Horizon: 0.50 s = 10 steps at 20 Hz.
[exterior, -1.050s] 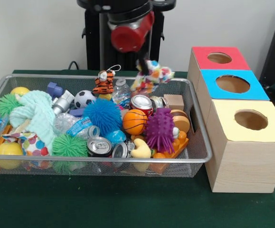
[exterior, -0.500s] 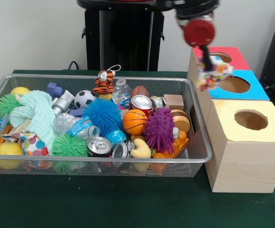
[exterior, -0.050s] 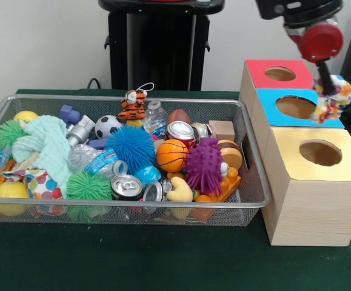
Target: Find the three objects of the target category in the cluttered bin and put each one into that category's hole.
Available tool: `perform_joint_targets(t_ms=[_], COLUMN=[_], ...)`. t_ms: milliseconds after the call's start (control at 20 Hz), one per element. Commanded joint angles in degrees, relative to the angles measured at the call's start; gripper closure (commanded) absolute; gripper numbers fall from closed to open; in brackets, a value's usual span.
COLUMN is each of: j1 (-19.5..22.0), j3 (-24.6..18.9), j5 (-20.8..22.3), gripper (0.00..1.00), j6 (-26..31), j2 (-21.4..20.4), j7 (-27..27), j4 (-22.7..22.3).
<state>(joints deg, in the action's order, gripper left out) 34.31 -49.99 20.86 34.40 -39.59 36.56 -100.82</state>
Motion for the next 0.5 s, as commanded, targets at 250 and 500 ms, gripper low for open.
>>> perform_joint_targets(t_ms=[250, 500], j1=[-0.4, 0.1], j3=[8.1, 8.2], j5=[-2.4, -2.0], gripper=[1.00, 1.00], j6=[-1.8, -2.2], j2=[4.3, 5.6], j7=[12.5, 10.9], j4=[6.8, 8.6])
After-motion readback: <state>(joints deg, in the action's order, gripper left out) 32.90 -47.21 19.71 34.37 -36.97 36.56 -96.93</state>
